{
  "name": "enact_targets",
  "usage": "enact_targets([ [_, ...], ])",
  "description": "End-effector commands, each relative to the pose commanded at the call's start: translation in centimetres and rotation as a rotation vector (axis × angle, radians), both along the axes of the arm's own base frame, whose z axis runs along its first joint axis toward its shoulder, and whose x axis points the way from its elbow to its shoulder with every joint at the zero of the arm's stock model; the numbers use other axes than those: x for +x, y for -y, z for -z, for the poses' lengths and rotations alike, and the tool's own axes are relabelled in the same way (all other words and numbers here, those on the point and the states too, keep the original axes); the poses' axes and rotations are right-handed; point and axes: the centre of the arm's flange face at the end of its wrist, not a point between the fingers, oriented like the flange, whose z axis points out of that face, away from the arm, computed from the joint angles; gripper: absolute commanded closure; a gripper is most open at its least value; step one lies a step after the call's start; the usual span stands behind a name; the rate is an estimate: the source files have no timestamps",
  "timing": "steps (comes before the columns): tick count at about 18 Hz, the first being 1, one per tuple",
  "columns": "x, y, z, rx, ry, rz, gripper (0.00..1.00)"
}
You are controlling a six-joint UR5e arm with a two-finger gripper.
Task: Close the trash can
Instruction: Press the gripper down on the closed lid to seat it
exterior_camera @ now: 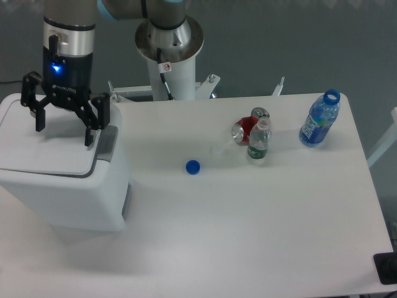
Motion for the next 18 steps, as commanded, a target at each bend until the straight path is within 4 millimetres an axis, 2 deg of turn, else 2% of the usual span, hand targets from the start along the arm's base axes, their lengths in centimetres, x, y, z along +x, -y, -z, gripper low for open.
enact_targets([
  [12, -0.4, -0.3, 1.1, -0.026, -0.023, 0.020, 0.00],
  [18, -0.5, -0.3, 0.9, -0.023, -0.028, 0.027, 0.00],
])
